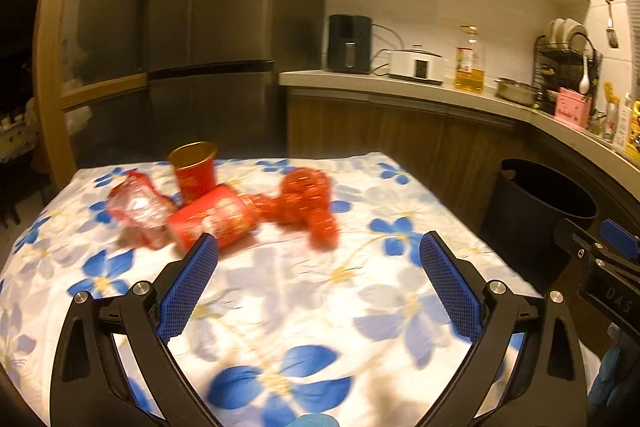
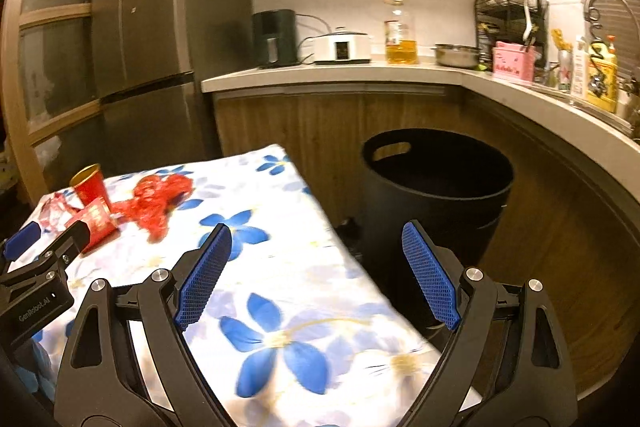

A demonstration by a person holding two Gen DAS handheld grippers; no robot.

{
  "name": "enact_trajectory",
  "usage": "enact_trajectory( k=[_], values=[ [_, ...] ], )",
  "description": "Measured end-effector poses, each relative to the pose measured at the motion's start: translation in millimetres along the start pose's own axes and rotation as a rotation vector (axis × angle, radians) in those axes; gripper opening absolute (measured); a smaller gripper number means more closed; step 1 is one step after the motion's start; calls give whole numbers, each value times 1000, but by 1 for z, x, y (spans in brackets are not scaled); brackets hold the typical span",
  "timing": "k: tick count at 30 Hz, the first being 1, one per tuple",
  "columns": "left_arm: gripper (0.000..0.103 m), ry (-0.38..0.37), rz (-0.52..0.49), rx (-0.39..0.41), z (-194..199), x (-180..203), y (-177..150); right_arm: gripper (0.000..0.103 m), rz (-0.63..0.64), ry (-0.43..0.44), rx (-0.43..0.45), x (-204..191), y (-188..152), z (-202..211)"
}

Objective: Collect trash
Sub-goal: 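Move both tools back toward the table with the red cups and bags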

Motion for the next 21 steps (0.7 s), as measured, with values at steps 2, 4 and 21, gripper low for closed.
enact_trajectory(
  k=[2,4,21],
  values=[
    [96,20,9,-3,1,-13,-2,86,8,19,-10,-13,-4,-4],
    [96,42,17,-3,3,-26,-4,86,15,41,-19,-26,-8,-7],
    [96,156,80,-7,4,-102,-8,86,98,205,-60,-121,-24,-31]
  ],
)
Point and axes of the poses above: each gripper's, at about its wrist camera, not at the fingertips, and z roughly against the way its jaws point, x to its right, y to its top, the point moved 8 cm from there along -z, roughly the way its jaws point, and after that the axes turned 5 degrees about x, right-handed, at the moved point
